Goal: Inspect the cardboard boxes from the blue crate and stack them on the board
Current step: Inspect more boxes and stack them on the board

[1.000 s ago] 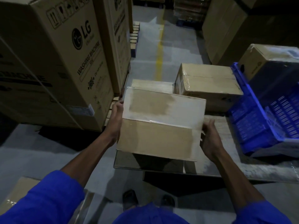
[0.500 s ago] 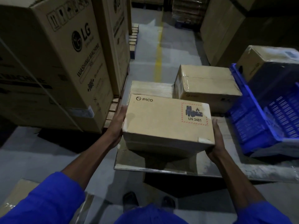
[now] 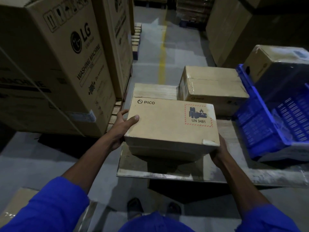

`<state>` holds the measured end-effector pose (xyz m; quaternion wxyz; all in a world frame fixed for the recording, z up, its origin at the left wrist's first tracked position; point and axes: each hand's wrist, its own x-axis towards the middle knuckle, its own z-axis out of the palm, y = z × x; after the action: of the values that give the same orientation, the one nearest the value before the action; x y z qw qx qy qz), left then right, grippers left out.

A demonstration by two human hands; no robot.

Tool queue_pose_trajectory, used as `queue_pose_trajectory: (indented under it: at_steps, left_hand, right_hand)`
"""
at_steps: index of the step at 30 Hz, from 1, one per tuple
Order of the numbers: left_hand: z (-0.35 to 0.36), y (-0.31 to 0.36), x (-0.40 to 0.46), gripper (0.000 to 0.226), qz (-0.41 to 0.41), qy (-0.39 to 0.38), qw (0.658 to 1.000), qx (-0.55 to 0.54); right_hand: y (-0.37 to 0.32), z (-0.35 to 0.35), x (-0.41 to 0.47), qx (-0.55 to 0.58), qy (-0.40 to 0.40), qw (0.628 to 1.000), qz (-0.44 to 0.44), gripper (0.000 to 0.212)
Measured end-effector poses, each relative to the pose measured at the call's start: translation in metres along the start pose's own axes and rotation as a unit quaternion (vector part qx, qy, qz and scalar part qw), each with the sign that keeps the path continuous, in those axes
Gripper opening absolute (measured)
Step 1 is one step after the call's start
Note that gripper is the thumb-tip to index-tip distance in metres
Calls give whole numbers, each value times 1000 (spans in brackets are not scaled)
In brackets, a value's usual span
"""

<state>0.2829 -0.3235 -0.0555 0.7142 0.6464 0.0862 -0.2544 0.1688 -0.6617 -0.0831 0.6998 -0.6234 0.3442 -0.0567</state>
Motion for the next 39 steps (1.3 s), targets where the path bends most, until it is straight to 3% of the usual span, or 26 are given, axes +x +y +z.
queue_pose_trajectory:
  at_steps: [3,6,10,14,19,23,26,30,35,37,39]
  left_hand:
    - [-7,3,1,101,6,6,1000,10]
    - [-19,4,0,84,20,15,1000,-11]
    - [-42,9,-4,115,50,15,999,14]
    - [-38,6,-10,59,90,56,989,106]
    - [-22,-9,2,57,94,47,961,256]
    - [-10,-9,9,52,118,-9,938,326]
    - [3,-1,9,50,103,-17,943,315]
    - [19,18,-9,50,53,-5,977,209]
    - [18,38,-21,95,-50,-74,995,51]
    - [20,43,-24,87,-53,-96,994,31]
    - [25,48,-29,65,-58,-82,994,53]
  right_hand:
    - [16,4,2,1,1,996,91,19]
    - [27,6,4,-13,-21,984,176,24]
    - [20,16,0,2,-45,988,145,31]
    - [7,15,0,141,23,988,65,34]
    - [-22,-9,-4,256,7,966,25,40]
    - [-41,-18,-16,299,4,954,13,50]
    - [-51,-14,-19,305,-19,952,-1,54]
    - [-63,-4,-23,299,-57,952,-14,34]
    - [-75,9,-21,184,-88,977,-66,24]
    - [-75,13,-16,129,-90,984,-86,34]
    - [-73,14,-13,113,-86,985,-94,41]
